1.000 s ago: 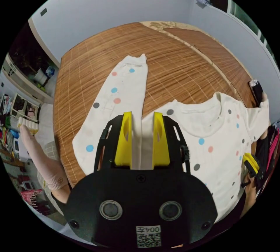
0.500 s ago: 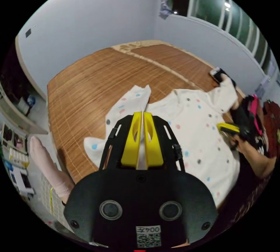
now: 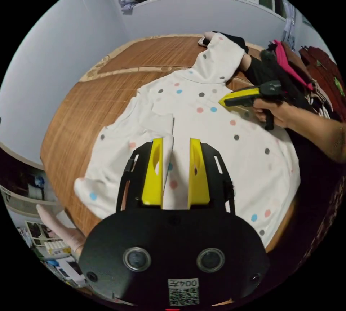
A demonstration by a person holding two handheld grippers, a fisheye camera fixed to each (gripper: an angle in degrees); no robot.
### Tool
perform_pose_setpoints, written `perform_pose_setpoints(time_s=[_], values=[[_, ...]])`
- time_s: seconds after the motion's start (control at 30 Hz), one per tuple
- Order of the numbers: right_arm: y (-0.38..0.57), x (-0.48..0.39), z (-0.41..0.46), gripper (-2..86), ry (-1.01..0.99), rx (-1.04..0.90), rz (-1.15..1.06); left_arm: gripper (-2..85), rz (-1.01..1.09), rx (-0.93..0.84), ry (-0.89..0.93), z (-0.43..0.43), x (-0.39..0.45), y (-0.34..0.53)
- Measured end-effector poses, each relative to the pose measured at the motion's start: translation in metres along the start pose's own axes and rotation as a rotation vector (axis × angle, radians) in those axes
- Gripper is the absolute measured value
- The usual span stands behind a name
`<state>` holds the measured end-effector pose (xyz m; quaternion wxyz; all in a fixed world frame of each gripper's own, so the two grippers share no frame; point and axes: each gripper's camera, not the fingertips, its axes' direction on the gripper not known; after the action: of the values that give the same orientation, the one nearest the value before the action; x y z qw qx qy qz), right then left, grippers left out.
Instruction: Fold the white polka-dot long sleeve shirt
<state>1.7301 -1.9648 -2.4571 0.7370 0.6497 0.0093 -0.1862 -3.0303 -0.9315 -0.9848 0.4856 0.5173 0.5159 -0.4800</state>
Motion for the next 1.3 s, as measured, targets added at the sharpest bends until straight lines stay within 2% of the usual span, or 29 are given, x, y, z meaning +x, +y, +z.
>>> perform_pose_setpoints(time_s=[0.07,0.23,0.3,0.37,0.43,0.5,0.73,0.9,0.97,1.0,1.07,1.1,1.13,1.17,1.3], values=[[0.002,0.004,0.0,3.9,-0.017,-0.002,0.01,11.7,-0.09,-0.046,0.093,0.032,-0.017,-0.024],[0.005,0.011,0.001,3.8,-0.04,-0.01,0.022,9.6,-0.191,-0.104,0.091,0.064,-0.042,-0.028],[0.006,0.012,0.001,3.7,-0.041,-0.015,0.019,6.1,-0.258,-0.073,0.086,0.06,-0.056,-0.019],[0.007,0.014,0.001,3.6,-0.045,-0.016,0.022,3.2,-0.361,-0.023,0.241,0.049,-0.084,-0.003],[0.008,0.015,0.001,3.6,-0.045,-0.017,0.02,2.5,-0.429,0.045,0.287,0.027,-0.106,0.012],[0.009,0.015,0.002,3.6,-0.041,-0.017,0.016,2.1,-0.442,0.094,0.244,-0.008,-0.126,0.024],[0.015,0.016,0.002,3.3,-0.025,-0.008,0.001,1.7,-0.494,0.285,-0.134,-0.223,-0.23,0.117],[0.017,0.019,0.003,3.0,-0.031,-0.006,0.005,2.7,-0.721,0.23,-0.458,-0.305,-0.296,0.252],[0.018,0.019,0.003,3.0,-0.024,-0.003,0.002,3.9,-0.914,0.139,-0.622,-0.309,-0.326,0.335],[0.018,0.019,0.003,3.0,-0.023,-0.003,0.002,4.4,-0.965,0.107,-0.646,-0.309,-0.334,0.356],[0.019,0.019,0.004,3.1,-0.022,0.0,0.001,6.0,-1.202,0.037,-0.641,-0.311,-0.353,0.434],[0.019,0.019,0.004,3.1,-0.022,0.001,0.001,6.3,-1.252,0.075,-0.63,-0.315,-0.352,0.449],[0.019,0.019,0.004,3.2,-0.022,0.001,0.001,6.5,-1.31,0.194,-0.595,-0.32,-0.345,0.472],[0.019,0.019,0.004,3.3,-0.022,0.001,0.001,6.6,-1.32,0.283,-0.55,-0.318,-0.338,0.482],[0.019,0.019,0.005,3.4,-0.017,0.001,-0.001,5.9,-1.163,0.299,-0.37,-0.272,-0.322,0.446]])
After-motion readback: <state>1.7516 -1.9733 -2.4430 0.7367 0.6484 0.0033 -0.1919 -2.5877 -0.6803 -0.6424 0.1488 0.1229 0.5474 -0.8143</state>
